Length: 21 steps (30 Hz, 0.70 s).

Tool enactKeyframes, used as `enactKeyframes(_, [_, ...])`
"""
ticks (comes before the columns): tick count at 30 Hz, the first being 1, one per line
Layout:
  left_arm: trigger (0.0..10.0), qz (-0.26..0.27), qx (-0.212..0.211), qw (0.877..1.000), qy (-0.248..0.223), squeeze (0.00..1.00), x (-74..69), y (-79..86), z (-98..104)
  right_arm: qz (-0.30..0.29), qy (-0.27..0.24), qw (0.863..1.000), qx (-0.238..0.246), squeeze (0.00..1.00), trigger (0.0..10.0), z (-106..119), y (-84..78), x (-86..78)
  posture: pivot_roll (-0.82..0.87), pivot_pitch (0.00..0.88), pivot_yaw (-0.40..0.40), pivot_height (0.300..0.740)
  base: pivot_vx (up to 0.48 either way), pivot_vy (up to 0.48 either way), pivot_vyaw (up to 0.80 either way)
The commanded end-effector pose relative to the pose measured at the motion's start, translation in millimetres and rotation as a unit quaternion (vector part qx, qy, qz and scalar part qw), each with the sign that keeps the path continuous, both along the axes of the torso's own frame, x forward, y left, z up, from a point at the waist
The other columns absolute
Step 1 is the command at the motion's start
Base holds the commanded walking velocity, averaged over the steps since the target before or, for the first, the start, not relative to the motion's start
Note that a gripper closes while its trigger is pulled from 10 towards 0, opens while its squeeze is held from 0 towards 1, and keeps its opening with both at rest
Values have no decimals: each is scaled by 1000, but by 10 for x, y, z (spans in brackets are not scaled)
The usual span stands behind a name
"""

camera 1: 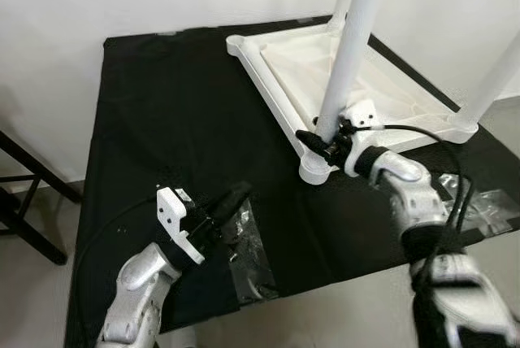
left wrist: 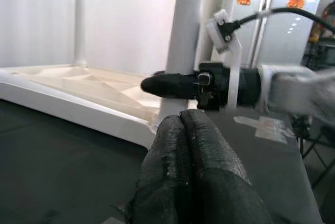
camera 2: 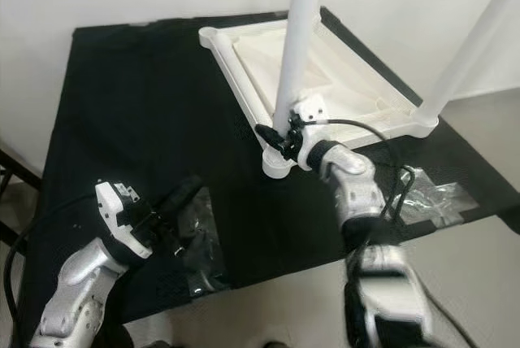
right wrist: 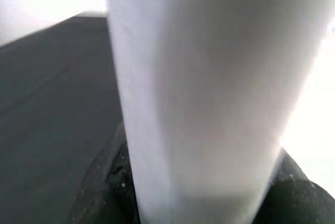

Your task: Building children table

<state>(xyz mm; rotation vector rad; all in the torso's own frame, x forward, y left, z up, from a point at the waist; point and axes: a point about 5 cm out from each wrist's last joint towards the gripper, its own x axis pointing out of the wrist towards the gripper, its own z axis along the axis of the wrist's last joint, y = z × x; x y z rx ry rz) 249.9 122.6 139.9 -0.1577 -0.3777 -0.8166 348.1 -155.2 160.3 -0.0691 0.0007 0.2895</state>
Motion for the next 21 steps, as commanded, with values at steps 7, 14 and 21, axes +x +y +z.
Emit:
enactKeyframes(7, [10000,-2,16,1000,-8,0,9,-7,1,-21,61,998,-24,0,0,-135,-73,103,0,135,-24,740,0,0,0])
enactKeyframes(14, [10000,0,22,1000,-9,0,12,-19,-12,21,57,998,-24,149,10000,33,57,123,6,125,-24,740,0,0,0])
enactKeyframes(21, [10000,-4,24,1000,-7,0,18,-52,-26,178,-28,983,-34,1000,10000,575,48,152,8,121,-23,740,0,0,0])
